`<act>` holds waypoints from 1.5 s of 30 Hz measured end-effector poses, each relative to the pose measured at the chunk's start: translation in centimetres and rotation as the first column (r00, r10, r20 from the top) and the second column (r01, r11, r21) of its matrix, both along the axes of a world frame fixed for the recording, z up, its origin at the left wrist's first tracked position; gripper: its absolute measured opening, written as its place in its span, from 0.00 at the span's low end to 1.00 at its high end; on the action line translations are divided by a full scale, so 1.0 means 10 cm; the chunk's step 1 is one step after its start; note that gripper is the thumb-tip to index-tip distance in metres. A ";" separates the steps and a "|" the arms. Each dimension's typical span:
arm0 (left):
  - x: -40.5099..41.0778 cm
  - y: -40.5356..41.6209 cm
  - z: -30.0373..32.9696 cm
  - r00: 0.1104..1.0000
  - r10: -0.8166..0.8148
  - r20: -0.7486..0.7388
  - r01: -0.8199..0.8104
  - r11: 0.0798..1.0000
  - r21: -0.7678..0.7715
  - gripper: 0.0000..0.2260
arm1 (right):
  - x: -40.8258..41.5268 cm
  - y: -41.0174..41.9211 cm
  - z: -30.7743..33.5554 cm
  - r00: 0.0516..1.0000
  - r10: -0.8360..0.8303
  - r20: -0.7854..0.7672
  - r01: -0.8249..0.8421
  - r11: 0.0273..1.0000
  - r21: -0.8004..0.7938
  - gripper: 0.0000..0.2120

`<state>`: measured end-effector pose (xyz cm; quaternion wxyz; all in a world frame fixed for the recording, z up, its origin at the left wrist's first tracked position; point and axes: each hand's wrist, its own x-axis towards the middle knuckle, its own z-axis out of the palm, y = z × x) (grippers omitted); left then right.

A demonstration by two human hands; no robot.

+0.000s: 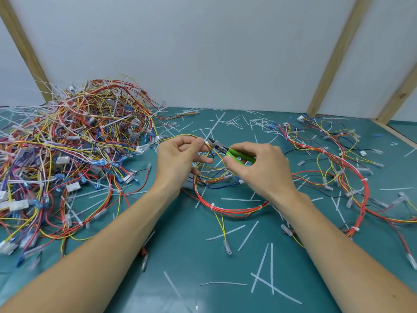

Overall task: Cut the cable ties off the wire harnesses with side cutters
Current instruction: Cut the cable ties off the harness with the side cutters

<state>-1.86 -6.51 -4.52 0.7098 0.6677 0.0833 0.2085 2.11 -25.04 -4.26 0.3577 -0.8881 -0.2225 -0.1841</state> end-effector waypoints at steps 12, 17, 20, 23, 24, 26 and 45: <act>0.00 -0.02 0.01 0.999 0.021 0.025 -0.022 0.999 0.026 0.06 | -0.01 0.01 0.01 0.999 0.015 0.048 -0.016 1.000 0.017 0.14; -0.03 -0.04 0.01 0.999 0.004 0.045 -0.009 0.994 0.105 0.06 | -0.01 0.01 0.00 0.998 0.021 0.057 -0.022 1.000 0.021 0.15; -0.03 -0.06 0.01 0.999 -0.003 0.051 -0.004 0.991 0.131 0.06 | -0.01 0.01 -0.01 0.999 0.021 0.045 -0.022 1.000 0.014 0.14; -0.03 -0.06 0.01 0.999 0.010 0.053 -0.017 0.991 0.131 0.06 | 0.00 0.03 -0.02 0.998 0.048 0.033 -0.048 0.999 0.022 0.14; -0.03 -0.06 0.01 0.998 0.012 0.055 -0.019 0.991 0.131 0.06 | 0.00 0.04 -0.03 0.998 0.065 0.014 -0.065 0.997 0.036 0.13; -0.03 -0.06 0.01 0.998 0.013 0.058 -0.021 0.991 0.130 0.06 | 0.01 0.05 -0.04 0.993 0.111 -0.046 -0.107 0.991 0.074 0.13; -0.01 -0.04 -0.02 0.991 0.053 0.121 -0.076 0.977 0.198 0.06 | -0.04 0.05 0.03 0.912 0.285 -0.296 -0.199 0.936 0.289 0.10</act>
